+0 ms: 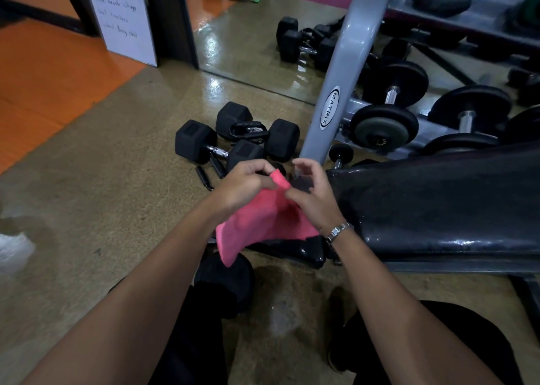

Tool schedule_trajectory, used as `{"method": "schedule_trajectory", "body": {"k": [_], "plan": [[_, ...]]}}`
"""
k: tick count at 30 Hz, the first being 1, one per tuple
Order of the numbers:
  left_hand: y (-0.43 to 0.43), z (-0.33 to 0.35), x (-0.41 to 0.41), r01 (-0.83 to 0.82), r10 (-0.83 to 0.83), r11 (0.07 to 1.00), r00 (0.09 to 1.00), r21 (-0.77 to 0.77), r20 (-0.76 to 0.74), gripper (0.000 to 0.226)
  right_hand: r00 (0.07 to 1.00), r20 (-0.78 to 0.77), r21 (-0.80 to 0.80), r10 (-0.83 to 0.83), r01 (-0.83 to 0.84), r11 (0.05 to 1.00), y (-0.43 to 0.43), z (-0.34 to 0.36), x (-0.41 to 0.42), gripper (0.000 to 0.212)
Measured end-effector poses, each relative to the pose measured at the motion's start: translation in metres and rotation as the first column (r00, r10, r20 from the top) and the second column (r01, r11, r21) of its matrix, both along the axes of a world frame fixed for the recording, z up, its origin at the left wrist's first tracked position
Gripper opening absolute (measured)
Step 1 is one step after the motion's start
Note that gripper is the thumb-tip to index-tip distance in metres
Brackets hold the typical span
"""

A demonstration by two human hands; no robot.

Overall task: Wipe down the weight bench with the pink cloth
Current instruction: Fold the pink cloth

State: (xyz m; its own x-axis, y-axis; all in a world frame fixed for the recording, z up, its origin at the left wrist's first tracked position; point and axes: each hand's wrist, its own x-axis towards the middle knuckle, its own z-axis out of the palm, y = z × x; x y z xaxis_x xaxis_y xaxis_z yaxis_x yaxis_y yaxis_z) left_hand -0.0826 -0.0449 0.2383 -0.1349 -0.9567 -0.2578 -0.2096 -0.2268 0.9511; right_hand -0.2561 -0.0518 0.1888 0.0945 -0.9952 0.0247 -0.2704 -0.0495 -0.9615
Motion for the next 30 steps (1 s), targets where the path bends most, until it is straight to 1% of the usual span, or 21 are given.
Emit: {"method": "schedule_trajectory", "body": {"k": [2,4,5,7,9,11,12,14,17,19,22,24,25,28,30], "plan": [[-0.002,0.0,0.0,-0.048,0.048,0.999,0.999,-0.003,0.006,0.016,0.997,0.055,-0.008,-0.046,0.046,0.999,0.003,-0.006,0.0,0.045],[-0.003,0.0,-0.001,-0.069,0.069,0.997,0.998,-0.014,-0.006,0.015,0.994,0.111,0.04,-0.014,0.009,0.999,0.004,-0.01,0.001,0.04],[-0.003,0.002,-0.001,-0.084,0.083,0.996,0.996,-0.017,-0.015,0.016,0.992,0.129,0.057,0.008,-0.015,0.998,0.005,-0.012,0.0,0.042],[-0.004,0.004,-0.003,-0.132,0.131,0.991,0.989,-0.005,-0.063,0.024,0.99,0.136,0.065,0.03,-0.039,0.997,0.007,-0.014,0.0,0.052],[-0.006,0.007,-0.005,-0.168,0.167,0.986,0.976,0.003,-0.138,0.038,0.994,0.112,0.043,0.014,-0.019,0.999,0.009,-0.019,0.0,0.062],[-0.007,0.01,-0.007,-0.152,0.145,0.988,0.974,-0.027,-0.172,0.048,0.996,0.088,0.012,0.006,-0.007,1.0,0.009,-0.021,0.0,0.063],[-0.007,0.013,-0.008,-0.133,0.123,0.99,0.98,-0.054,-0.159,0.05,0.997,0.075,0.001,0.009,-0.009,1.0,0.009,-0.021,0.0,0.061],[-0.007,0.019,-0.01,-0.089,0.078,0.991,0.991,-0.104,-0.108,0.044,0.999,0.041,-0.003,0.003,-0.003,1.0,0.006,-0.021,0.002,0.054],[-0.004,0.031,-0.015,-0.012,0.005,0.991,0.999,-0.134,-0.053,0.039,0.999,0.005,-0.014,-0.031,0.031,0.999,-0.001,-0.022,0.004,0.047],[0.001,0.043,-0.019,0.02,-0.026,0.991,0.999,-0.13,-0.044,0.039,0.998,-0.024,-0.075,-0.049,0.047,0.996,-0.005,-0.022,0.005,0.038],[0.005,0.054,-0.024,0.038,-0.049,0.991,0.995,-0.129,-0.085,0.04,0.987,-0.114,-0.272,-0.112,0.077,0.959,-0.007,-0.018,0.005,0.018],[0.004,0.055,-0.025,0.028,-0.04,0.992,0.995,-0.125,-0.093,0.039,0.974,-0.161,-0.318,-0.157,0.1,0.943,-0.009,-0.019,0.004,0.014],[0.002,0.054,-0.025,0.022,-0.033,0.992,0.996,-0.126,-0.087,0.038,0.971,-0.174,-0.321,-0.166,0.103,0.942,-0.01,-0.02,0.004,0.018],[-0.005,0.048,-0.021,0.006,-0.012,0.991,0.999,-0.13,-0.046,0.037,0.959,-0.189,-0.339,-0.213,0.14,0.931,-0.01,-0.021,0.005,0.038],[-0.007,0.044,-0.021,-0.019,0.011,0.993,0.998,-0.114,-0.064,0.037,0.945,-0.179,-0.365,-0.275,0.196,0.91,-0.01,-0.019,0.008,0.043]]}}
